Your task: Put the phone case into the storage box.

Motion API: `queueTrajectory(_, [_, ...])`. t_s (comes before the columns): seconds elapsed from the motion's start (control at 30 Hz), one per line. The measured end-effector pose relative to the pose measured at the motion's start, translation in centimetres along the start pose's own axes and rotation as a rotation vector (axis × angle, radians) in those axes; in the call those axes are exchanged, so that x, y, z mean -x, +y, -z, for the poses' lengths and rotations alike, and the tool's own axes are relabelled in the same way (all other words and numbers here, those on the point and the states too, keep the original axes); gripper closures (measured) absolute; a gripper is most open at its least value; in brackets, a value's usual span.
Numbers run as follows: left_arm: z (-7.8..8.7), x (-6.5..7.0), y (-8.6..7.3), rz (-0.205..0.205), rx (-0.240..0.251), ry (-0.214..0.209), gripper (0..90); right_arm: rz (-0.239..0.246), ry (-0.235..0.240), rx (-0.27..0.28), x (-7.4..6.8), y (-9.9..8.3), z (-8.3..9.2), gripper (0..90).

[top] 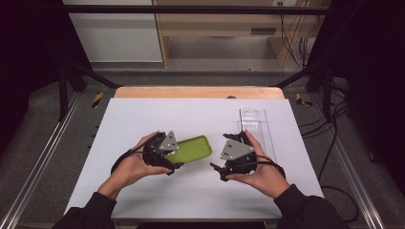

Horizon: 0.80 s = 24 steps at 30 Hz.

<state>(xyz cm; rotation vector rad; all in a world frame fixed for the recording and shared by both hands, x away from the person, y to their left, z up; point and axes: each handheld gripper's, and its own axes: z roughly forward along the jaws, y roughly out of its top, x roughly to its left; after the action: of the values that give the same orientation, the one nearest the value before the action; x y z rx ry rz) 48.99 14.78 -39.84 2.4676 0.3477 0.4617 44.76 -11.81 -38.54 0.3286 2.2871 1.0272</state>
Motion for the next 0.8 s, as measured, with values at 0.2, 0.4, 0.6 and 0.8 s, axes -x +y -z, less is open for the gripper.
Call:
queueTrajectory(0.2, [-0.3,-0.1,0.3,-0.016,-0.01,-0.005,16.3,0.025,0.015,-0.015,-0.6,0.1,-0.9,5.8])
queueTrajectory(0.4, [-0.3,-0.2,0.3,-0.013,-0.005,-0.003,16.3,0.029,0.033,-0.025,-1.1,-0.1,-1.7,5.8])
queueTrajectory(0.6, [-0.3,-0.3,0.5,-0.024,-0.008,0.002,16.3,0.032,0.041,-0.036,-1.1,0.1,-1.9,5.8])
queueTrajectory(0.8, [0.1,-0.5,1.0,-0.034,-0.002,0.012,16.3,0.047,0.05,-0.058,-1.2,0.5,-2.2,5.8])
